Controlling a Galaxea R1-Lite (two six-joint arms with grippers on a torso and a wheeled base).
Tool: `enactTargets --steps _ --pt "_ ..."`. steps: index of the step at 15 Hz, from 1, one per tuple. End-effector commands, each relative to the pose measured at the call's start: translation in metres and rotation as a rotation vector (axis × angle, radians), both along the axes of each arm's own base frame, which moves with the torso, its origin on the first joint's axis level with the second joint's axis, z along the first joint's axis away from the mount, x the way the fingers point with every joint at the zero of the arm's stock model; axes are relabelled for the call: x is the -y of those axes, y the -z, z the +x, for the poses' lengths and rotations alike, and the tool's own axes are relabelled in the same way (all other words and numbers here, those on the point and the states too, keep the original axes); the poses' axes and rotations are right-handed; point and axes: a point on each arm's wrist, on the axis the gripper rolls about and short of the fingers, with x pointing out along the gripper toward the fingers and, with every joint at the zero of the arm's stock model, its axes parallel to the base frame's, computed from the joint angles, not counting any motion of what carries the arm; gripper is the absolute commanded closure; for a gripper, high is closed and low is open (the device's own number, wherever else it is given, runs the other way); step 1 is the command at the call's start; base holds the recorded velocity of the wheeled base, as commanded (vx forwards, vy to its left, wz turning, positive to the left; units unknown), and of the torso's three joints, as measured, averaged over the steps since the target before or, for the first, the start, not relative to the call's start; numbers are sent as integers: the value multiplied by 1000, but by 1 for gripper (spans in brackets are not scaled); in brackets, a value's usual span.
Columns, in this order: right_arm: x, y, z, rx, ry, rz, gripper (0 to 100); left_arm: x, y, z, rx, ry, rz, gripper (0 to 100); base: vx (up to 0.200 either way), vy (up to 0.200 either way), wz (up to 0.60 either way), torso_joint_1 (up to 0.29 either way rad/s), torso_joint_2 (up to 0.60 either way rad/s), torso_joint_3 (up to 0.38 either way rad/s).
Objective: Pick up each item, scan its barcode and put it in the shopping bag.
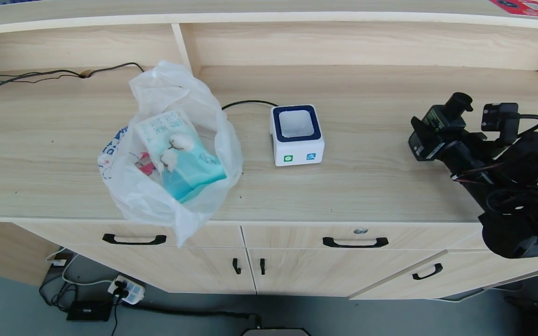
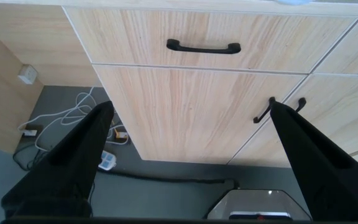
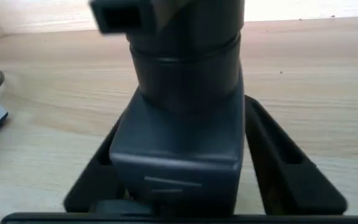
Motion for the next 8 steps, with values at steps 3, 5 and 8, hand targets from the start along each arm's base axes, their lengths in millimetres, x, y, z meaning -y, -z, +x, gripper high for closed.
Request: enactTargets --steps 3,5,8 --pt "1 -2 2 11 0 4 100 0 0 0 1 0 -2 0 0 0 0 0 0 0" --pt "-1 -3 1 14 -4 3 100 0 0 0 0 0 -6 0 0 0 0 0 0 0" --pt "-8 -22 -13 60 -25 7 100 0 0 0 1 0 -9 0 0 0 0 0 0 0"
